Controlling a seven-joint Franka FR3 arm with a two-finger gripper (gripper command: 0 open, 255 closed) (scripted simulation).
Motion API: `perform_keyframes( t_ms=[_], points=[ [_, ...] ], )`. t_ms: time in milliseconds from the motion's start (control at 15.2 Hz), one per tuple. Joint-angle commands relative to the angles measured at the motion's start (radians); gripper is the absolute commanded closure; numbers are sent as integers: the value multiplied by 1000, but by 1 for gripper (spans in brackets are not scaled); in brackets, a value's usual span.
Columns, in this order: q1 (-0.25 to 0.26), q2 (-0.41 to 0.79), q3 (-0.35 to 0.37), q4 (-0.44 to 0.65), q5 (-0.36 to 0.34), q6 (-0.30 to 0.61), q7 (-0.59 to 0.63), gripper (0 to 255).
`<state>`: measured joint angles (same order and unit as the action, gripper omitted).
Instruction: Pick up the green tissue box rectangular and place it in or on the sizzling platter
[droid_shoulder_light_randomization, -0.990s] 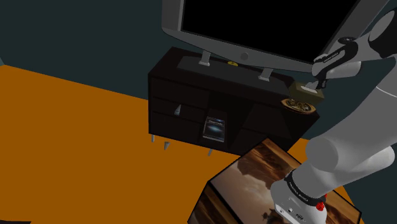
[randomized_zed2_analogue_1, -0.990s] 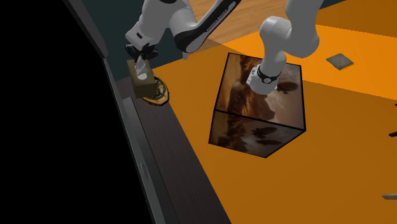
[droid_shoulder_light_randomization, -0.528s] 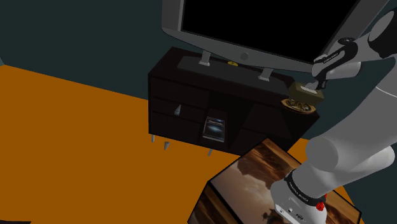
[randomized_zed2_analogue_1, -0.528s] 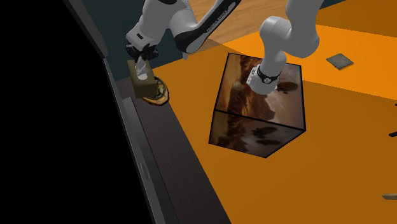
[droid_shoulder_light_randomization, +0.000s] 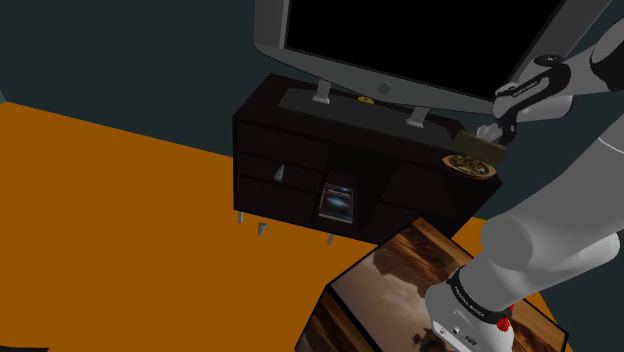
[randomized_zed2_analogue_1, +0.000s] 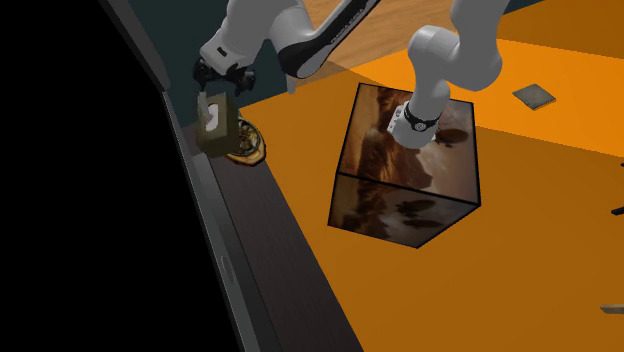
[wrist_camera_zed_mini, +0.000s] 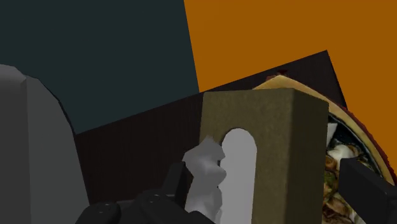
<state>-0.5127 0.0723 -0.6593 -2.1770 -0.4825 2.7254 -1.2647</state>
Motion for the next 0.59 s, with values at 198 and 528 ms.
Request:
perform_keyframes(
  t_ms=[198,528],
  points=[
    [26,-101,9,-14,-77,-90,51,0],
    [26,-101,9,-14,-77,-90,51,0]
  ],
)
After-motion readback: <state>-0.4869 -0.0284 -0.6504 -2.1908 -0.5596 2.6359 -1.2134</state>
